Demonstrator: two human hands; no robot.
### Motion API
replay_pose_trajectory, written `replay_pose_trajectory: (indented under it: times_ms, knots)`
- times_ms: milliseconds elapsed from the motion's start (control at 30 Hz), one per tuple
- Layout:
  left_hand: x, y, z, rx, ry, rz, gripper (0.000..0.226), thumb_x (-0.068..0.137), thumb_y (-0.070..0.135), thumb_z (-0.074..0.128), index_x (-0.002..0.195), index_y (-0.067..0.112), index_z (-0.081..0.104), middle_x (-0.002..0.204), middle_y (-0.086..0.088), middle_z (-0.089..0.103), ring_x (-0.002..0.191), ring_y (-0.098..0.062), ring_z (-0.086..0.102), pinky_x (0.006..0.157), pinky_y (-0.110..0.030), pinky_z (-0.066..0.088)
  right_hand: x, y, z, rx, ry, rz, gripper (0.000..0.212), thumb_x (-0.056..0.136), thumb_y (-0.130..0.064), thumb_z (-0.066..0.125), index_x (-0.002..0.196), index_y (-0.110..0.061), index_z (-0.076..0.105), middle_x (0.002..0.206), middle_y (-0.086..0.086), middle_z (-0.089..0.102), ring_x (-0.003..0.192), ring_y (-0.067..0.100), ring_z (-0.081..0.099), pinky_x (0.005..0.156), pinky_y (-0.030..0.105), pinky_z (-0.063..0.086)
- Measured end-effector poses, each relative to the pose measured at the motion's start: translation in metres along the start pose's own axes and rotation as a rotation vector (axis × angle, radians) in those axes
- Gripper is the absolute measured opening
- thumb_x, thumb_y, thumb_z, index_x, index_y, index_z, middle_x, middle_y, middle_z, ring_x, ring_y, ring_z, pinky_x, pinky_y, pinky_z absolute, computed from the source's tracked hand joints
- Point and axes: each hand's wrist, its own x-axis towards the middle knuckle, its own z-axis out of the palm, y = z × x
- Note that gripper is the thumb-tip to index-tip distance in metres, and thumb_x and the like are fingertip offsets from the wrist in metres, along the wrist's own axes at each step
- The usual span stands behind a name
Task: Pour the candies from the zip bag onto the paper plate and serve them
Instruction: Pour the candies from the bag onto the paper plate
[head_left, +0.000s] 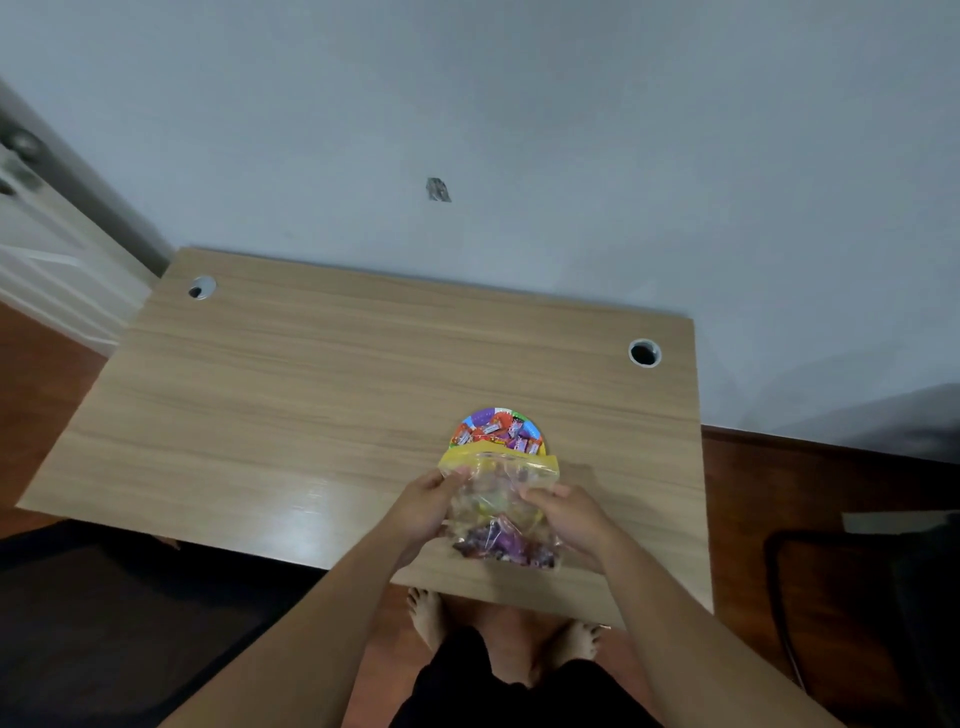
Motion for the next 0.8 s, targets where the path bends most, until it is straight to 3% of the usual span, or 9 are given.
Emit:
replay_pose_trajectory:
  times_ms: [67, 133, 200, 233, 400, 500, 667, 800]
  knots:
    - [0.003, -0.002, -0.004, 0.031, 0.014, -0.019, 0.04, 0.102, 0.048, 0.067, 0.117, 0.012, 0.077, 0.095, -0.01, 0.078, 0.076, -0.023, 0.07, 0.062, -0.029, 0.055, -0.001, 0.006, 0.006, 0.124, -0.037, 0.017, 0.022, 0.102, -0.016, 0.074, 0.12, -0.004, 0.081, 0.108, 0.006, 0.086, 0.073, 0.003, 0.079, 0.063, 0.016, 0.061]
    - [0.008, -0.006, -0.008, 0.071, 0.046, -0.033, 0.043, 0.103, 0.048, 0.066, 0.114, 0.008, 0.078, 0.093, -0.009, 0.077, 0.068, -0.019, 0.066, 0.055, -0.027, 0.05, -0.002, 0.01, 0.012, 0.27, -0.075, 0.051, 0.026, 0.102, -0.01, 0.073, 0.126, 0.0, 0.078, 0.112, 0.012, 0.086, 0.091, 0.021, 0.083, 0.085, 0.036, 0.069]
    - [0.015, -0.011, -0.013, 0.096, 0.077, -0.048, 0.046, 0.102, 0.049, 0.066, 0.11, 0.005, 0.079, 0.093, -0.011, 0.076, 0.066, -0.02, 0.061, 0.052, -0.027, 0.045, -0.001, 0.015, 0.015, 0.326, -0.101, 0.061, 0.03, 0.102, -0.01, 0.072, 0.13, -0.002, 0.076, 0.121, 0.015, 0.084, 0.112, 0.033, 0.08, 0.109, 0.053, 0.06]
    - [0.018, -0.012, -0.015, 0.108, 0.087, -0.057, 0.047, 0.102, 0.05, 0.066, 0.108, 0.005, 0.079, 0.093, -0.012, 0.076, 0.067, -0.022, 0.059, 0.052, -0.027, 0.044, 0.0, 0.018, 0.015, 0.34, -0.108, 0.052, 0.03, 0.102, -0.011, 0.072, 0.131, -0.003, 0.076, 0.123, 0.014, 0.083, 0.118, 0.035, 0.078, 0.114, 0.055, 0.056]
    - [0.027, -0.012, -0.019, 0.223, 0.113, -0.115, 0.053, 0.099, 0.052, 0.068, 0.097, 0.001, 0.081, 0.072, -0.007, 0.07, 0.047, -0.017, 0.048, 0.053, -0.025, 0.039, -0.001, 0.019, 0.02, 0.397, -0.083, 0.044, 0.026, 0.102, -0.011, 0.072, 0.127, -0.006, 0.08, 0.124, 0.012, 0.083, 0.123, 0.035, 0.076, 0.114, 0.053, 0.056]
    - [0.031, -0.011, -0.021, 0.248, 0.097, -0.152, 0.055, 0.1, 0.052, 0.066, 0.094, 0.0, 0.082, 0.074, -0.011, 0.07, 0.046, -0.017, 0.046, 0.055, -0.026, 0.04, -0.001, 0.019, 0.023, 0.394, -0.056, 0.06, 0.027, 0.1, -0.013, 0.076, 0.125, -0.005, 0.08, 0.121, 0.013, 0.084, 0.118, 0.032, 0.079, 0.111, 0.05, 0.057]
    - [0.036, -0.01, -0.024, 0.199, 0.027, -0.129, 0.059, 0.095, 0.062, 0.065, 0.105, 0.006, 0.081, 0.099, -0.022, 0.083, 0.077, -0.027, 0.06, 0.074, -0.04, 0.047, 0.007, 0.027, 0.022, 0.381, -0.019, 0.099, 0.027, 0.098, -0.014, 0.078, 0.123, -0.005, 0.08, 0.121, 0.012, 0.084, 0.119, 0.03, 0.078, 0.12, 0.053, 0.051]
    - [0.034, -0.004, -0.025, 0.155, -0.041, -0.146, 0.064, 0.092, 0.079, 0.054, 0.114, 0.025, 0.082, 0.113, -0.012, 0.084, 0.091, -0.027, 0.073, 0.087, -0.041, 0.058, 0.003, 0.021, 0.022, 0.396, -0.037, 0.089, 0.022, 0.101, -0.017, 0.075, 0.118, -0.007, 0.084, 0.12, 0.007, 0.085, 0.12, 0.029, 0.078, 0.119, 0.053, 0.052]
